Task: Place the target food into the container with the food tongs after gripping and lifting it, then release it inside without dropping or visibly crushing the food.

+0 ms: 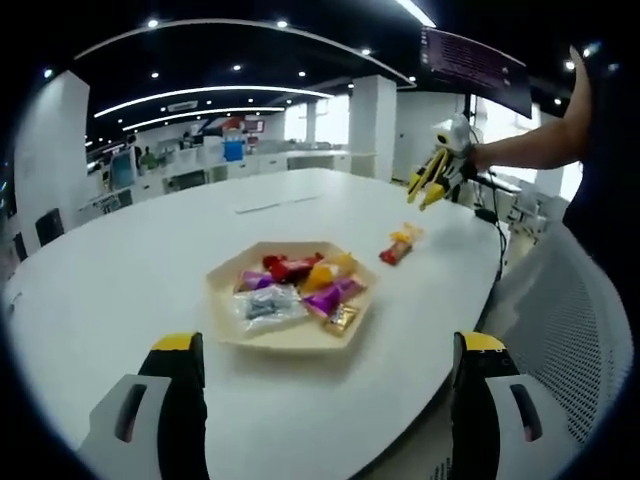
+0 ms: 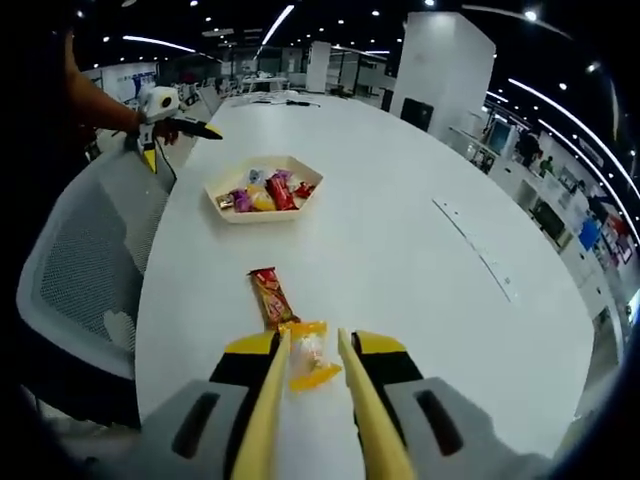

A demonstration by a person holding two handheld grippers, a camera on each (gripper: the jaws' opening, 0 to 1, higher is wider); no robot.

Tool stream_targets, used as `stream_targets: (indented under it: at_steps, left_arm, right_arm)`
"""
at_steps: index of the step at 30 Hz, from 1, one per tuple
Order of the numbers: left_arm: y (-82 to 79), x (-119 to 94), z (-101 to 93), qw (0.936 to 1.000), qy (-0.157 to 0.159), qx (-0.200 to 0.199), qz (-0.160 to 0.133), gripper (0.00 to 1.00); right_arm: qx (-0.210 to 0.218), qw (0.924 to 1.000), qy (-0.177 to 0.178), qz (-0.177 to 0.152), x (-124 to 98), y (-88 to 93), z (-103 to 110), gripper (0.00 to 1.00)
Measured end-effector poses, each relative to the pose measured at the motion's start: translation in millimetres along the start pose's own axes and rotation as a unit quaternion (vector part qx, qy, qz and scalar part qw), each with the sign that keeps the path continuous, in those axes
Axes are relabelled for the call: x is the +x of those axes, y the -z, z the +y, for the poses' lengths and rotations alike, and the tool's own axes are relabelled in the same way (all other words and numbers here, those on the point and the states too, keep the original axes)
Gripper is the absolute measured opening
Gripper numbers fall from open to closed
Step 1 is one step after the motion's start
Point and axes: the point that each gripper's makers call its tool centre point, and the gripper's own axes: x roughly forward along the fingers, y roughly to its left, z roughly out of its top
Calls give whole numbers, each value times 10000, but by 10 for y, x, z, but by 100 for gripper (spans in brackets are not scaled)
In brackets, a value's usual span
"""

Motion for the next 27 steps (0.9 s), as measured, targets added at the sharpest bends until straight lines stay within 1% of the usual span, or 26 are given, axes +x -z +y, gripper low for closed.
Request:
stream_targets:
  at_steps: [5,9,11,14,17,27]
  left_arm:
    - [3,7,-10,10000,24,-14,10,100]
    - [-10,7,3,10000,-10,-81,-36,100]
    - [20,9,3,10000,-12,-66,46,100]
    - [36,17,-10,10000,26,-50,76,100]
    - [49,22,-21,9999,47,-57,120,100]
    - [67,25,0,9998,15,-113,148,100]
  right_arm:
    - [23,10000,-32,5,48,37,-9,28]
    - [60,9999,-75,39,126,119,-2,28]
    - [30,9999,-103,73,175,164,15,28]
    - [38,9998,-197,80,246,194,53,28]
    - [76,9996,-198,176,324,262,39,28]
    - [182,9987,-308,371,489,398,33,29]
